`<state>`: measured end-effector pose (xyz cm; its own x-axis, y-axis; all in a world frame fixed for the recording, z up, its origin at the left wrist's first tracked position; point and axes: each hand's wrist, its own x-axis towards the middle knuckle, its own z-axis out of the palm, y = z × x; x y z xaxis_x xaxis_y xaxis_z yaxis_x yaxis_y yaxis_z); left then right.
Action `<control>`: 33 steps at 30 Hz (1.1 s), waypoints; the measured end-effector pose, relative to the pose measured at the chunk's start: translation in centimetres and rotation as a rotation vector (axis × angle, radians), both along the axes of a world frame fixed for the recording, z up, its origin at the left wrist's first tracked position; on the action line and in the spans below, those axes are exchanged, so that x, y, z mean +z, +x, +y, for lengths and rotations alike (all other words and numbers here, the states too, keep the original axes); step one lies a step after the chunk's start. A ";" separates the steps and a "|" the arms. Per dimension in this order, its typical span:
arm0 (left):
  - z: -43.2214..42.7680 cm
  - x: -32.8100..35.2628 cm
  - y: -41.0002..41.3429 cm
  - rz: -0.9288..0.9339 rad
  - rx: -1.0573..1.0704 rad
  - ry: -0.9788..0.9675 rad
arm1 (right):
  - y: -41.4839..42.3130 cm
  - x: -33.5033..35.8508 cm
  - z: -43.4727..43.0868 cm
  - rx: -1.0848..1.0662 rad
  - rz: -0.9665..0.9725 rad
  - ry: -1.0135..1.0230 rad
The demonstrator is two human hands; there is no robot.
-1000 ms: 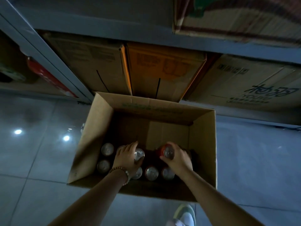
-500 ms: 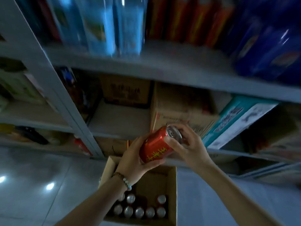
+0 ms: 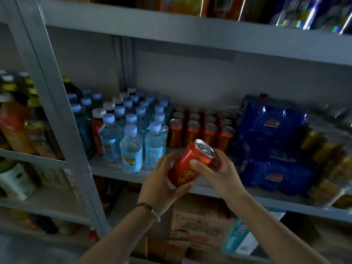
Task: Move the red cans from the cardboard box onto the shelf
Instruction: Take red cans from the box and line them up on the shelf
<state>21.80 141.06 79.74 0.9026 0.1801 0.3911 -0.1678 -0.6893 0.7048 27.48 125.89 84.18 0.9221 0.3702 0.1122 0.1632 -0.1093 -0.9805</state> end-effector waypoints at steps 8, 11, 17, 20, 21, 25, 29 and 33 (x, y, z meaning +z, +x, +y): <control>6.8 0.7 5.0 0.044 0.323 0.660 | 9.5 -1.3 2.5 -0.038 -0.098 -0.187; 7.8 0.4 5.4 0.076 0.329 0.738 | 11.6 -2.8 4.7 -0.041 -0.099 -0.247; 7.7 0.2 5.4 0.041 0.350 0.742 | 13.9 -4.1 7.7 0.039 -0.107 -0.202; 7.8 0.3 5.2 0.043 0.341 0.741 | 14.7 -4.9 8.5 0.037 -0.092 -0.192; 7.8 0.4 5.2 0.045 0.342 0.744 | 14.9 -5.1 8.8 0.033 -0.089 -0.193; 7.6 0.3 5.2 0.057 0.349 0.745 | 15.4 -5.4 9.4 0.025 -0.100 -0.196; 7.4 0.3 5.3 0.065 0.357 0.757 | 15.3 -5.9 10.0 -0.017 -0.077 -0.209; 7.4 0.1 5.3 0.048 0.337 0.763 | 14.9 -5.9 10.0 -0.005 -0.067 -0.203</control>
<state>27.10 148.49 79.88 0.8667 0.1448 0.4774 0.1515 -0.9881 0.0247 42.34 135.85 78.25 0.9171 0.3866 0.0972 0.2266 -0.3049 -0.9250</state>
